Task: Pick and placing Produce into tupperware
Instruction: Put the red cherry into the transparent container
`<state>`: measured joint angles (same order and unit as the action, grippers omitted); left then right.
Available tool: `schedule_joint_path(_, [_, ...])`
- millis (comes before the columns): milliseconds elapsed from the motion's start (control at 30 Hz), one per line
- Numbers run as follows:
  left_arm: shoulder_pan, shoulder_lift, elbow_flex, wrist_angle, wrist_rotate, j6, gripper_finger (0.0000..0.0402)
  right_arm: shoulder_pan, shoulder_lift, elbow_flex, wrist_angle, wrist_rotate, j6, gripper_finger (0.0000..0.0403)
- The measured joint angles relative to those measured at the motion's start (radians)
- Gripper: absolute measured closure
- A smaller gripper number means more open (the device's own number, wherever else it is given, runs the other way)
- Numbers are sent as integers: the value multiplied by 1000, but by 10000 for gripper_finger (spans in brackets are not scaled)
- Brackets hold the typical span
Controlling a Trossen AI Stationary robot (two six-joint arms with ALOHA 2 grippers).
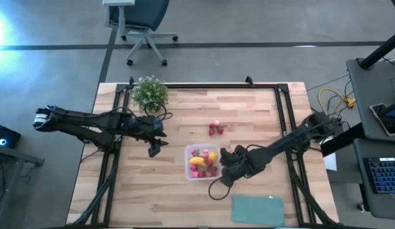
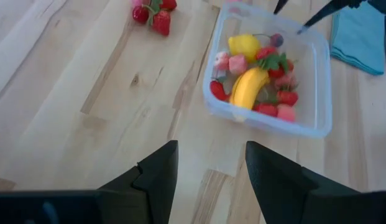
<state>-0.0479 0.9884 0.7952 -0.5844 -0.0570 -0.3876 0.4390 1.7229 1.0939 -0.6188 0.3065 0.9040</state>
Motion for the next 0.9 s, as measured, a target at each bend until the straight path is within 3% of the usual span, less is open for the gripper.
schedule_joint_path(300, [0, -2, 0, -1, 0, 1, 228, 10, -6, 1, -87, -35, 42, 183])
schedule_joint_path(567, [0, 3, -5, -3, -1, 1, 228, 21, -4, -78, 78, -101, 194, 183])
schedule_joint_path(900, [0, 8, -16, -2, -4, 2, 228, -4, -3, -54, 74, -114, 309, 183])
